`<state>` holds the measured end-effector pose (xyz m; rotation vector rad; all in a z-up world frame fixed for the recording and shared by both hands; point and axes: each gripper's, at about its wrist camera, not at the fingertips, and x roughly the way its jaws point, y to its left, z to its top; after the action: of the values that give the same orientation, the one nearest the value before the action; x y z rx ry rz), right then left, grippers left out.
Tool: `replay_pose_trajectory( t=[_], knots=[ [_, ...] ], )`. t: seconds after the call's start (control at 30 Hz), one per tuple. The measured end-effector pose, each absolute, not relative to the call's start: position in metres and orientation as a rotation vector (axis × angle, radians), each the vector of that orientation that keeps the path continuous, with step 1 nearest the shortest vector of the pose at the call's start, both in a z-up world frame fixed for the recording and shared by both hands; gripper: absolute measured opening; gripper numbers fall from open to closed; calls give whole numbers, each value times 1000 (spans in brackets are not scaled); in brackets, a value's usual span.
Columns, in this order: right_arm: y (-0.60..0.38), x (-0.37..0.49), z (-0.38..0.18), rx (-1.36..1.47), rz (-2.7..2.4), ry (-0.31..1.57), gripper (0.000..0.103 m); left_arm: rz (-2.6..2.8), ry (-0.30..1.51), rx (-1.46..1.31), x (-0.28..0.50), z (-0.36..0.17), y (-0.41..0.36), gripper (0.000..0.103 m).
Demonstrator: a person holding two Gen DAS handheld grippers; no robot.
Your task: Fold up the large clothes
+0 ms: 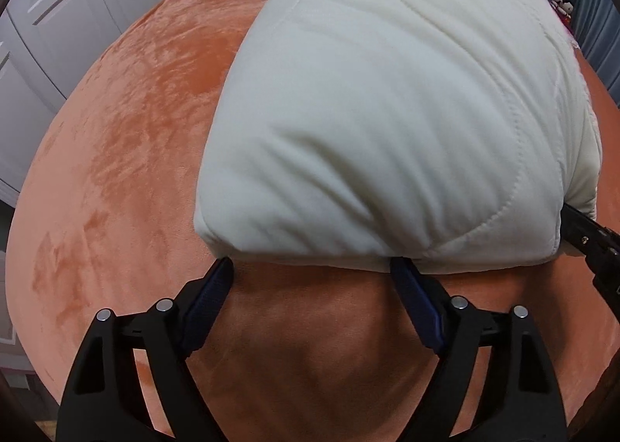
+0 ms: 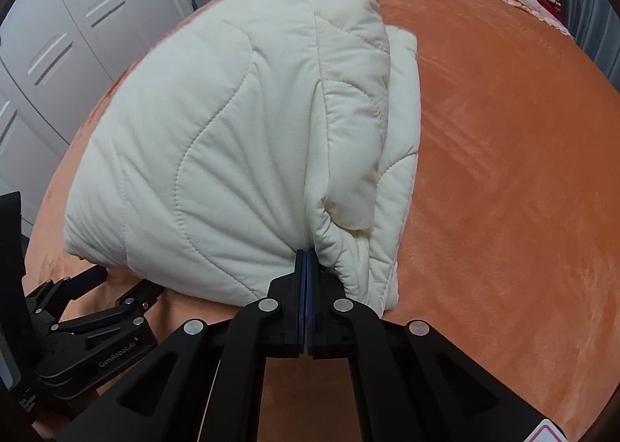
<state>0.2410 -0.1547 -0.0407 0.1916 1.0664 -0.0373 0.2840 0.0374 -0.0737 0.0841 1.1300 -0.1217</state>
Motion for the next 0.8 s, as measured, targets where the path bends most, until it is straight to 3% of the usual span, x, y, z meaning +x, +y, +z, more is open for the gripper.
replay_pose_trajectory(
  t=[0.1,0.17,0.23,0.33,0.6,0.8],
  knots=[
    [-151,213,-17,216,-5,976,15,-134,1051,75,268,-49,39,78],
    [-150,192,-7,224,0,930,32,-146,986,65,255,-30,41,83],
    [-148,166,-2,216,-10,878,56,-146,926,64,239,-15,41,90],
    [-149,130,-6,194,-30,809,70,-156,865,64,215,-7,41,94],
    [-155,84,-30,171,-34,771,82,-133,807,74,172,-28,41,95],
    [-157,64,-55,177,-55,772,85,-119,840,84,150,-58,41,95]
  ],
)
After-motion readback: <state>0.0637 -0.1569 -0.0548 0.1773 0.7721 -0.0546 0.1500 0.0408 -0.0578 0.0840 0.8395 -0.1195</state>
